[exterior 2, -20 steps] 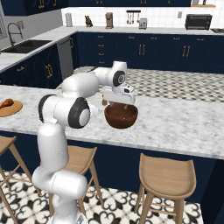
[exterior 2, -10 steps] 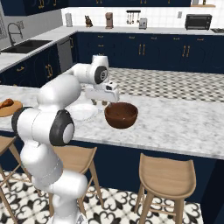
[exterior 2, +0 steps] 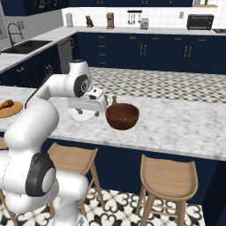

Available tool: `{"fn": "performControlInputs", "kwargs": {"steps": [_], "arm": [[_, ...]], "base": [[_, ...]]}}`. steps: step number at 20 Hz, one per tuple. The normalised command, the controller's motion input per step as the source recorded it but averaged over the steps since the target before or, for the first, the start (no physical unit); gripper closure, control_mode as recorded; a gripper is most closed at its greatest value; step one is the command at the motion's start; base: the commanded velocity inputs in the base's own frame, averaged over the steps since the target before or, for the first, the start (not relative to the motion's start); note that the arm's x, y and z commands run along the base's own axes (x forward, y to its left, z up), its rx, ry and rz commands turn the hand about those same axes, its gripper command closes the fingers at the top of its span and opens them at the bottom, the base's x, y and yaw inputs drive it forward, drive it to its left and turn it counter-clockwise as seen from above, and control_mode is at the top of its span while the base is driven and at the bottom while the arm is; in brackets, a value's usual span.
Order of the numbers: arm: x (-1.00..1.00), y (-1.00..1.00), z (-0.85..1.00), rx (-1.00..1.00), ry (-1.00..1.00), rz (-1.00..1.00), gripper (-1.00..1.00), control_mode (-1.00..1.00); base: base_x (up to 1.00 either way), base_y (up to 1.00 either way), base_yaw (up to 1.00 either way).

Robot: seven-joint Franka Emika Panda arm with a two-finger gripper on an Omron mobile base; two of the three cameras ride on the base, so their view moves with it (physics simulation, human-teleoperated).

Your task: Pick the chicken drumstick and lemon wedge from their plates and place them in the bowl. Then put the bowl in the fridge.

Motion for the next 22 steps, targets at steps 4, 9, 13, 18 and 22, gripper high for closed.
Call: {"fn": "performControlInputs", "kwargs": {"steps": [4, 9, 13, 18, 22], "arm": [[-0.79, 0.00, 0.12, 0.00, -0.09, 0.00, -1.00, -1.00], [-0.25, 0.00, 0.02, 0.00, -0.07, 0.00, -1.00, -1.00], [0.00, 0.00, 0.00, 0.00, 0.00, 0.00, -1.00, -1.00], [0.00, 0.00, 0.00, 0.00, 0.00, 0.00, -1.00, -1.00], [0.00, 0.00, 0.00, 0.00, 0.00, 0.00, -1.00, 1.00]], "base": [[0.00, 0.00, 0.00], [0.00, 0.00, 0.00], [0.00, 0.00, 0.00], [0.00, 0.00, 0.00], [-0.25, 0.51, 0.00]]}}
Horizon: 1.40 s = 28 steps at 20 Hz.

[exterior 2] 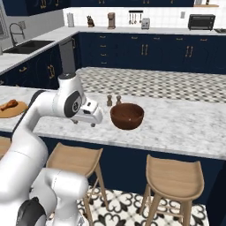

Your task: Pick the chicken drumstick and lemon wedge from their plates and place them in the bowl. Then put the bowl in the fridge.

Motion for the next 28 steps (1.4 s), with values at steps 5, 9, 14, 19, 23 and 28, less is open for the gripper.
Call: {"fn": "performControlInputs", "kwargs": {"steps": [5, 9, 14, 19, 23, 28], "arm": [[0.00, 0.00, 0.00, 0.00, 0.00, 0.00, -1.00, 1.00], [0.00, 0.00, 0.00, 0.00, 0.00, 0.00, -1.00, 1.00], [0.00, 0.00, 0.00, 0.00, 0.00, 0.00, -1.00, 1.00], [0.00, 0.00, 0.00, 0.00, 0.00, 0.00, -1.00, 1.00], [0.00, 0.00, 0.00, 0.00, 0.00, 0.00, -1.00, 1.00], [0.00, 0.00, 0.00, 0.00, 0.00, 0.00, -1.00, 1.00]], "base": [[-0.01, 0.88, 0.00], [0.08, 0.48, 0.00], [0.32, 0.14, 0.00], [0.25, 0.43, 0.00], [0.39, 0.21, 0.00], [0.53, 0.00, 0.00]]}}
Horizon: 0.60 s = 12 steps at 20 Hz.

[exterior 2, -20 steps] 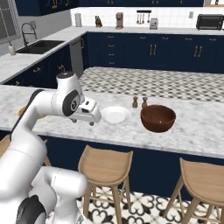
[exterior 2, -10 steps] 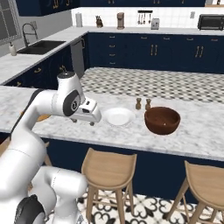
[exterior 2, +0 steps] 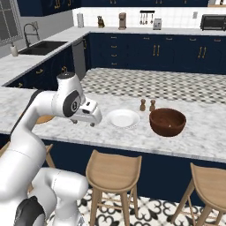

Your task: Pick the chicken drumstick and lemon wedge from their plates and place them in the bowl. Then put the bowl in the fridge.

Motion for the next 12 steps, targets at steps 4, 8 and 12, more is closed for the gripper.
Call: {"fn": "performControlInputs", "kwargs": {"steps": [4, 8, 12], "arm": [[0.00, 0.00, 0.00, 0.00, 0.00, 0.00, -1.00, 1.00], [0.11, 0.57, 0.00, 0.00, 0.00, 0.00, -1.00, -1.00], [0.29, 1.00, 0.00, -0.02, 0.00, 0.00, -1.00, -1.00]], "base": [[0.53, 0.00, 0.00], [0.00, 0.00, 0.00], [0.00, 0.00, 0.00]]}}
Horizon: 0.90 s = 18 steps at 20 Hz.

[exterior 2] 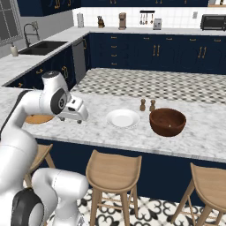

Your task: Pick the chicken drumstick and lemon wedge from their plates and place them in the bowl. Then put the bowl in the fridge.

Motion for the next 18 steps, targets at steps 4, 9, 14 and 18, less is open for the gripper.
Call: {"fn": "performControlInputs", "kwargs": {"steps": [4, 9, 14, 18], "arm": [[0.56, 0.88, 0.00, 0.00, 0.01, 0.00, -1.00, -1.00], [0.55, 0.36, 0.00, 0.00, 0.03, 0.00, -1.00, -1.00], [0.34, 0.08, 0.00, 0.01, 0.06, 0.00, -1.00, -1.00], [0.38, 0.02, 0.00, 0.01, 0.02, 0.00, -1.00, -1.00]], "base": [[0.00, 0.00, 0.00], [0.00, 0.00, 0.00], [0.00, 0.00, 0.00], [0.00, 0.00, 0.00]]}}
